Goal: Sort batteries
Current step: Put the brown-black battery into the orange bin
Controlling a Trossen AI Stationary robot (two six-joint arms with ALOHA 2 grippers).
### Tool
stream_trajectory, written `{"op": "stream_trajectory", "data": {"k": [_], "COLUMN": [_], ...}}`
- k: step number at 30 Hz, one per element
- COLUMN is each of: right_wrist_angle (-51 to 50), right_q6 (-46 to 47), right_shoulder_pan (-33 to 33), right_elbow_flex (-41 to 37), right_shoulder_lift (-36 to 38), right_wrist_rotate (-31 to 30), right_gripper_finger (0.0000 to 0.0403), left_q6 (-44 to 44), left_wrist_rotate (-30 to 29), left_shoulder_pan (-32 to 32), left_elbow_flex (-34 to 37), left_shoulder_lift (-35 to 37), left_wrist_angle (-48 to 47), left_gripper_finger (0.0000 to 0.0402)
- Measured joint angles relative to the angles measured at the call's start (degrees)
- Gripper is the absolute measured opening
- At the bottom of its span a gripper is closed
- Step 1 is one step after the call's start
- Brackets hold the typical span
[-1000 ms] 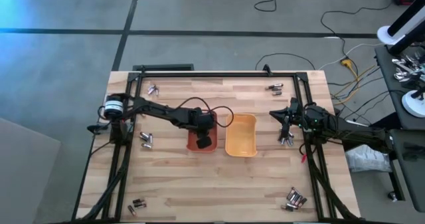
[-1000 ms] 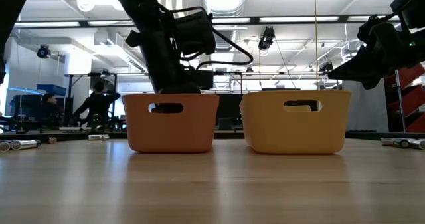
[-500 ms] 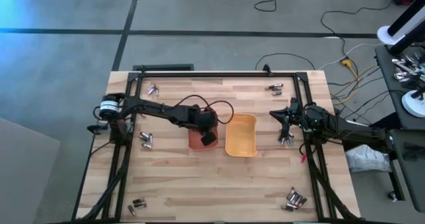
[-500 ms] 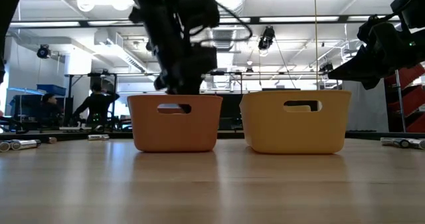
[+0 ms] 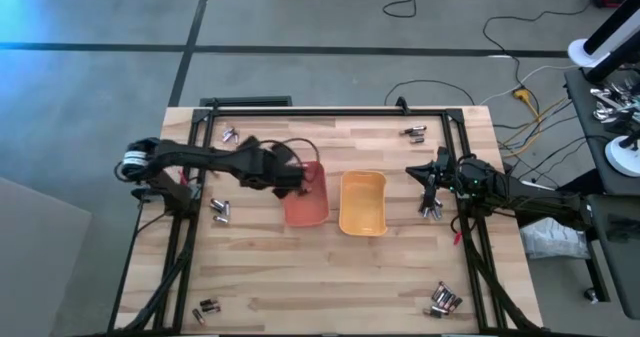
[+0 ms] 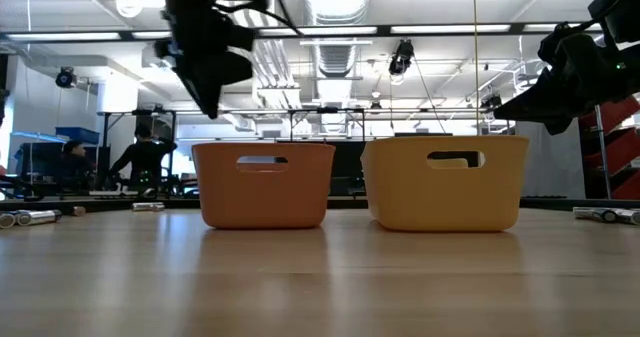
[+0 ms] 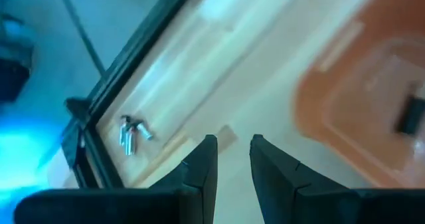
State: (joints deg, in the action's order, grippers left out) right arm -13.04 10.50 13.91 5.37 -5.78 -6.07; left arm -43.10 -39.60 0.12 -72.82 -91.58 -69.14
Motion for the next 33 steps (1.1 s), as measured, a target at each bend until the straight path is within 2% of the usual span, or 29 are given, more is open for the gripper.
{"op": "stream_trajectory", "data": {"k": [4, 8, 13, 15, 18, 23, 28, 33], "right_wrist_angle": [0.00, 0.00, 0.00, 0.00, 0.00, 0.07, 1.39, 1.36], "right_q6": [0.01, 0.00, 0.00, 0.00, 0.00, 0.00, 0.00, 0.00], "right_shoulder_pan": [0.00, 0.00, 0.00, 0.00, 0.00, 0.00, 0.00, 0.00], "right_elbow_flex": [0.01, 0.02, 0.01, 0.02, 0.01, 0.02, -0.07, -0.07], "right_shoulder_lift": [0.00, 0.00, 0.00, 0.00, 0.00, -0.02, 0.03, 0.02], "right_wrist_rotate": [-0.02, 0.00, -0.02, 0.00, 0.00, 0.00, 0.00, -0.02], "right_gripper_finger": [0.0013, 0.0013, 0.0013, 0.0013, 0.0013, 0.0013, 0.0013, 0.0013], "left_q6": [-7.85, -14.98, -16.50, -15.22, -8.12, 0.06, 6.51, 5.71], "left_wrist_rotate": [-2.96, -3.46, -3.38, -3.38, -2.96, -2.48, -5.34, -5.58], "left_shoulder_pan": [0.81, 4.51, 11.91, 15.02, 18.76, 22.18, 23.78, 24.83], "left_elbow_flex": [7.60, 16.83, 28.15, 31.77, 35.72, 38.72, 39.34, 39.96], "left_shoulder_lift": [6.60, 12.47, 17.19, 18.23, 18.62, 18.62, 18.62, 18.50], "left_wrist_angle": [3.07, 9.56, 21.71, 26.03, 34.06, 44.71, 49.17, 49.67], "left_gripper_finger": [0.0071, 0.0071, 0.0071, 0.0071, 0.0071, 0.0071, 0.0071, 0.0071]}}
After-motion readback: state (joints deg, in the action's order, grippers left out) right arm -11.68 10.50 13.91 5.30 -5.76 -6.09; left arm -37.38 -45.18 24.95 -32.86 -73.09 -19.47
